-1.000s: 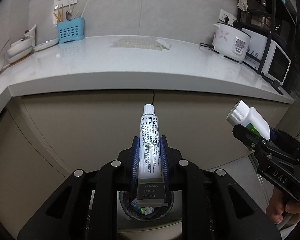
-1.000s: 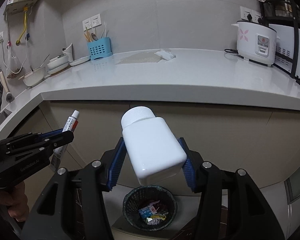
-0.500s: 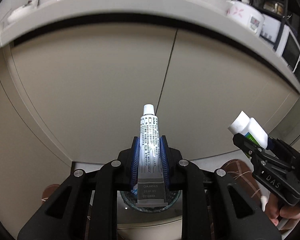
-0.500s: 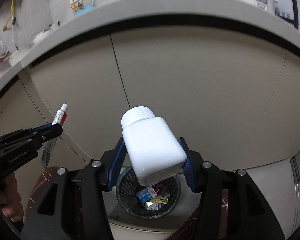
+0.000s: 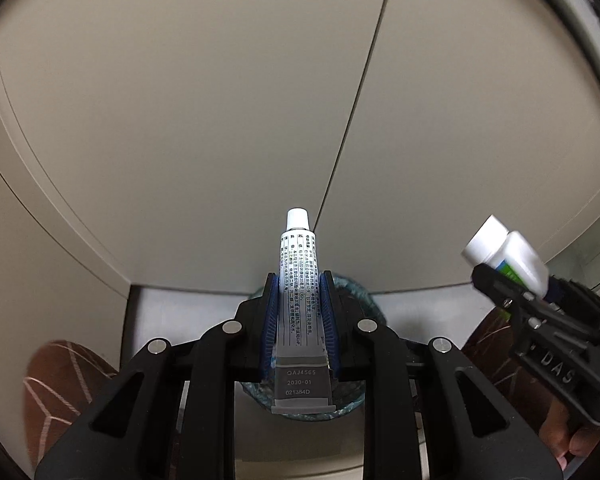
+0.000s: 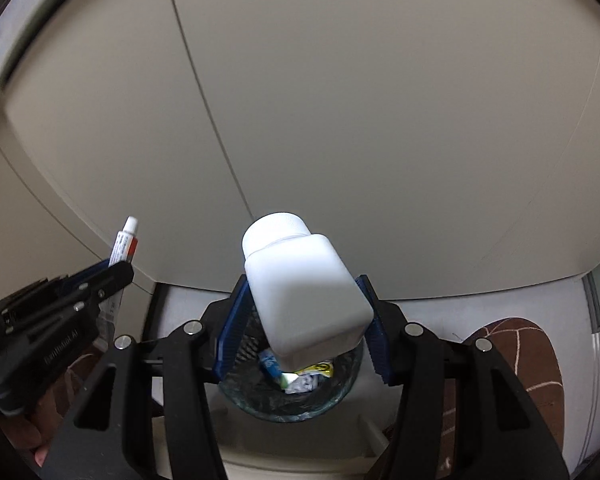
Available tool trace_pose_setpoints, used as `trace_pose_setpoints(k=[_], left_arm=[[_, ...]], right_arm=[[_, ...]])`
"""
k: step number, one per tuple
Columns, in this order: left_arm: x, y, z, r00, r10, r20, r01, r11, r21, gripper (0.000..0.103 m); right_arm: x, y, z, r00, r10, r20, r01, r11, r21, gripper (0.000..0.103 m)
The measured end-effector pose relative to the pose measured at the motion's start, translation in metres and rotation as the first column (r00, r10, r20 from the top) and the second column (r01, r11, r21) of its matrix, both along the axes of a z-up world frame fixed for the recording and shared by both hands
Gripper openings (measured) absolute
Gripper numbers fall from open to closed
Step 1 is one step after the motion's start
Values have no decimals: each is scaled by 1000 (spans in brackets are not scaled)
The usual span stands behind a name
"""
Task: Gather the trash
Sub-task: 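Carry the ointment tube and pill bottle down over the trash bin, then open the left tool dropping the tube while the right tool drops the bottle into the bin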
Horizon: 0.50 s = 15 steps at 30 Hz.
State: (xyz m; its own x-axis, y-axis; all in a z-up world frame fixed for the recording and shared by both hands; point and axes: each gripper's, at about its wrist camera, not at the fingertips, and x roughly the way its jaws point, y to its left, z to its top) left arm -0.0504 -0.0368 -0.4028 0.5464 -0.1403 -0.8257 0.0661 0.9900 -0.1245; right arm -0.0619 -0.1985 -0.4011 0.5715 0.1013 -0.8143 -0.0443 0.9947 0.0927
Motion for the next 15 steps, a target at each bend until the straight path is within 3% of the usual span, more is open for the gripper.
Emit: trace_pose_setpoints(k=[4,9,15], left_arm=[[15,3,-30,998,2,-55,-4,1000,-26,20],[25,9,-61,996,-7,-83,6,1000,-6,20],[39,7,-96,981,-25,-191,19,999,-35,20]], right_arm=[[16,4,-27,1000,-11,-29,11,1000,-18,50],[33,8,-56,998,-3,-59,2,1000,-8,50],[49,7,-85,995,-2,-103,0,1000,-21,50]])
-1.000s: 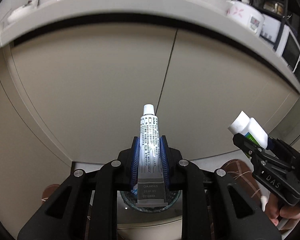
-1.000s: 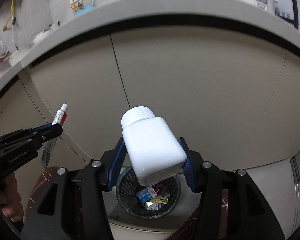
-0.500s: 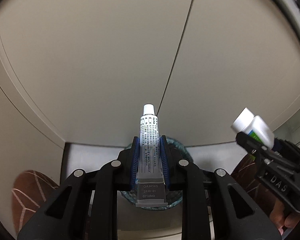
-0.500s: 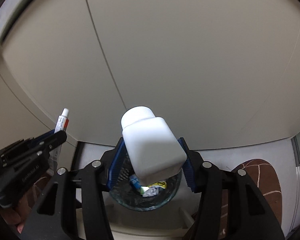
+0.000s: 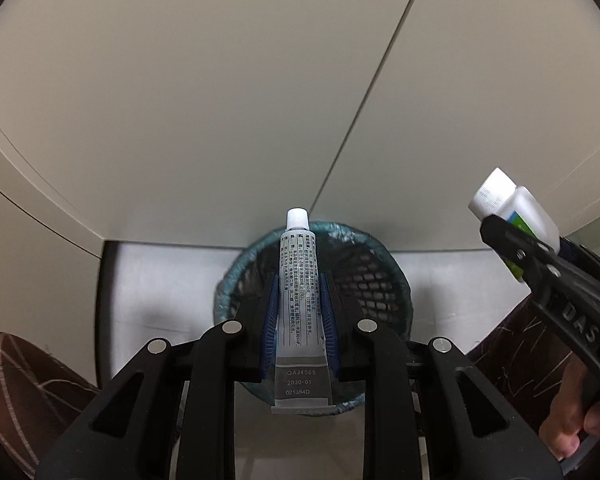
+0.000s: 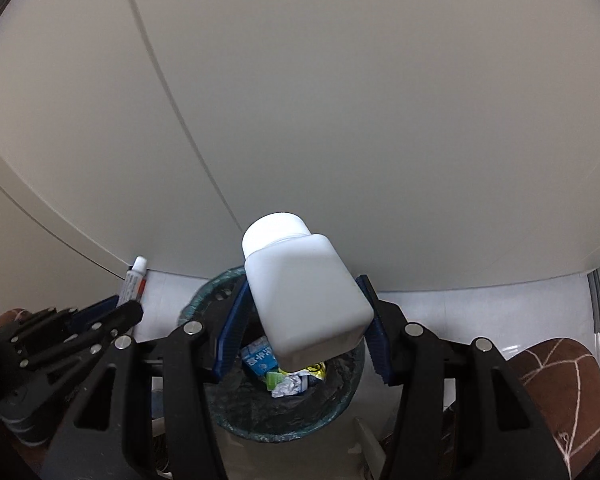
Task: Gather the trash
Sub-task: 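Open the left tool dropping the tube while the right tool drops the bottle into the bin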
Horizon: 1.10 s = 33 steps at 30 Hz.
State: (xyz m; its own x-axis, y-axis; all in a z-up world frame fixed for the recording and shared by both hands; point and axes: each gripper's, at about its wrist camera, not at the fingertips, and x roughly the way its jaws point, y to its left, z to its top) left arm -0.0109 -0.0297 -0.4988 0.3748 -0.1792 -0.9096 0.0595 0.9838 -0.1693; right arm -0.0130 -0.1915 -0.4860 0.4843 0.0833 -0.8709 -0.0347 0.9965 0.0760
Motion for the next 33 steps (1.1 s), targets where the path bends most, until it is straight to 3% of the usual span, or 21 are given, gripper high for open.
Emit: trace_pose_setpoints(k=[10,12,16,23,29,33], left_arm=[[-2,-15,-17,995,-99,-34,97,994,-44,24],[-4,-17,-13,995,-100,-10,99,994,-36,38],[-3,-13,-7,998,-68,17,69,997,-17,51],[-5,1,12,996,-6,86,1,999,54,83],[-2,13,12,997,6,80,-11,998,67,93],[3,19,10,999,27,45,-28,999,36,93]], right_arm=[[-2,0,-9,1000,-22,-19,23,999,37,50],[0,-6,-8,1000,-16,-18,17,999,41,50],[1,-8,-7,999,9,-33,-7,998,58,50],[3,10,-9,990,131,-52,-128,990,63,50],[6,18,-10,983,168,-76,-163,985,63,51],[3,12,-3,985,161,-63,-156,985,71,61]])
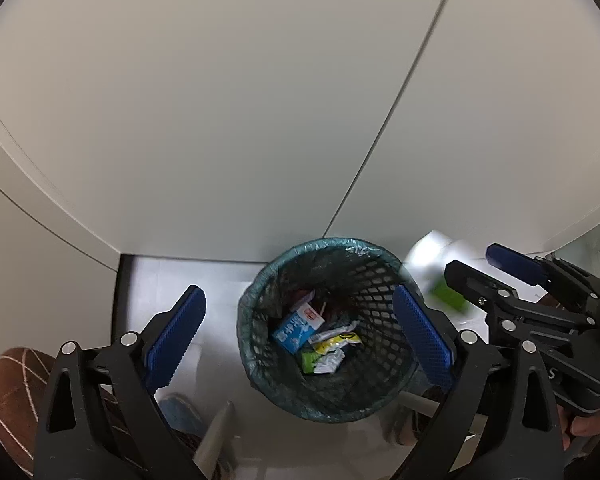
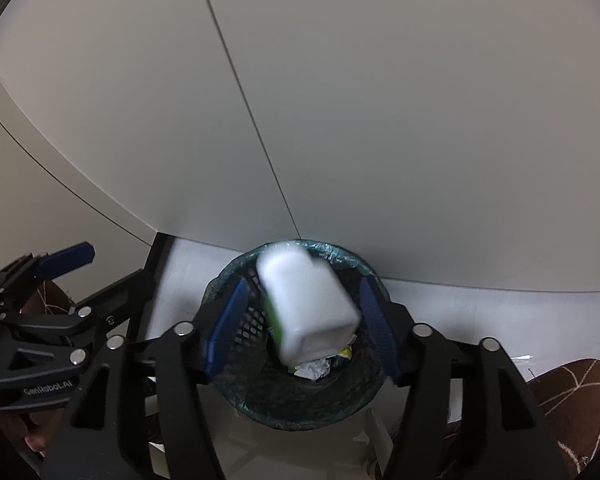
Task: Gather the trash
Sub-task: 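Open the left tool dropping the tube while the right tool drops the bottle into the bin, then raise both open tools up toward the counter top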
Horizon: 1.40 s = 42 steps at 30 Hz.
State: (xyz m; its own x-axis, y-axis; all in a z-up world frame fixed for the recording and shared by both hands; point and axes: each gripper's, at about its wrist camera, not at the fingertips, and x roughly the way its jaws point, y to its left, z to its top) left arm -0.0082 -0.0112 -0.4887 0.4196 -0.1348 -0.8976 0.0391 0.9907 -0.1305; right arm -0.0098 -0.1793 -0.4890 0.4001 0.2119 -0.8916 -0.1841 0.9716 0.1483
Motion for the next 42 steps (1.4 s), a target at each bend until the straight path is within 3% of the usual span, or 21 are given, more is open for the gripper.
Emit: trace_pose_setpoints(k=[6,12,16,24,32,42], left_arm=[[3,18,-4,997,61,-41,-63,996,-59,93],[1,17,1,998,57,-37,-58,998,-34,95],[-1,20,19,998,57,-14,-58,998,-30,95],[-22,16,89,997,19,77,-20,1000,18,95],[-38,22,167,991,36,125,-35,999,-11,95],[-55,14,279,962,40,271,-46,999,14,96]], right_arm=[[1,-7,5,999,-27,17,27,1000,-6,78],[3,-12,9,997,-74,25,75,996,-55,93],[-3,-22,29,994,-96,46,100,990,-99,94],[-20,-41,97,983,-135,124,140,990,-34,95],[-33,-39,180,964,-96,249,105,994,-24,95],[-40,-45,292,896,-63,439,72,997,-3,95]])
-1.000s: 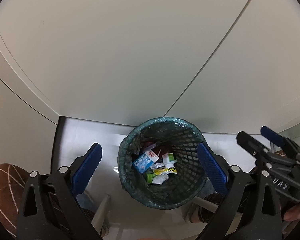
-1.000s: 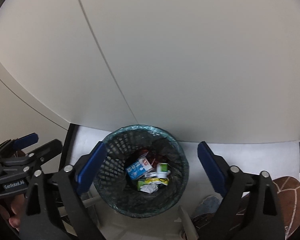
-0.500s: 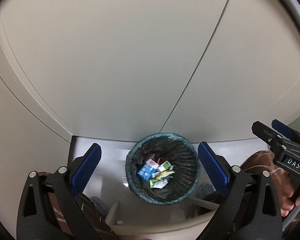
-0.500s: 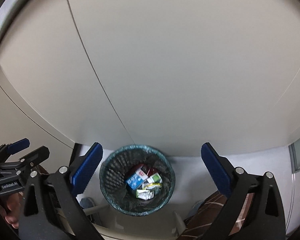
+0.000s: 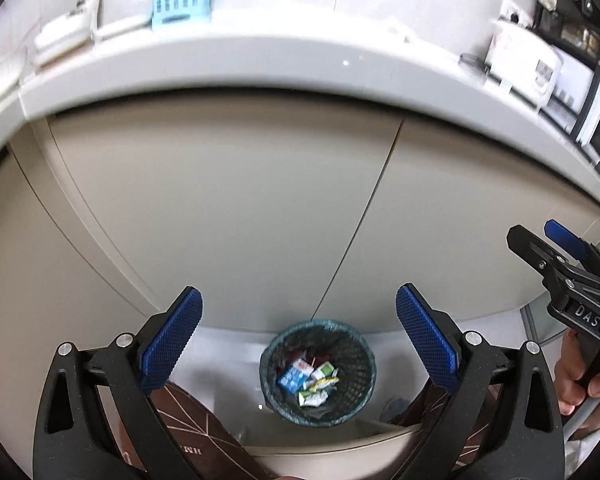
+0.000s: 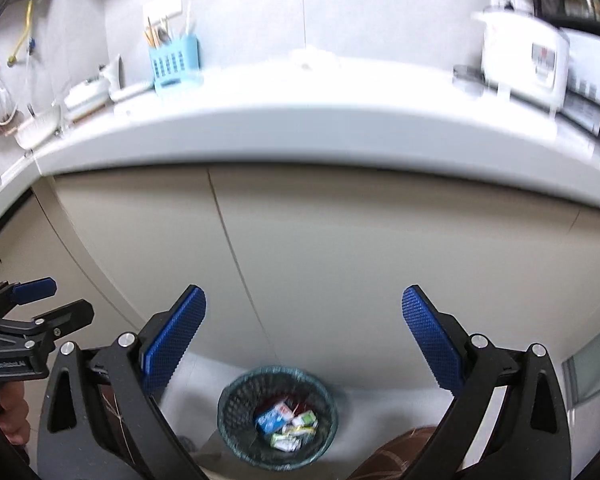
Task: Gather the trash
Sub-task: 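Raise both open tools up toward the counter top, then grasp the white paper packet with the right tool while the left tool approaches the bubble wrap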
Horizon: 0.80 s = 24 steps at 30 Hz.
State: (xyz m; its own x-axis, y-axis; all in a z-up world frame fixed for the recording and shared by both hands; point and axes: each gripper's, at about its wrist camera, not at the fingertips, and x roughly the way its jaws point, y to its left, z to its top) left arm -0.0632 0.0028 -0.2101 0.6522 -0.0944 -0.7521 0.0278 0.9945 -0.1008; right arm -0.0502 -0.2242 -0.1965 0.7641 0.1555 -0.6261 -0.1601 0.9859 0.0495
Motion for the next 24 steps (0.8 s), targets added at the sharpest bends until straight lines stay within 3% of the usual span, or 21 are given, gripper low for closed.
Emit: trace_pose_setpoints(k=[12,24], left_arm=[[30,-2,111,992,24,121,-29,999,40,96],[108,-5,176,993,-9,121,1,998,68,97]], right_arm=[[38,-12,104,996,36,82,-36,999,7,95],[137,-8,155,987,152,50,-150,987,-50,95]])
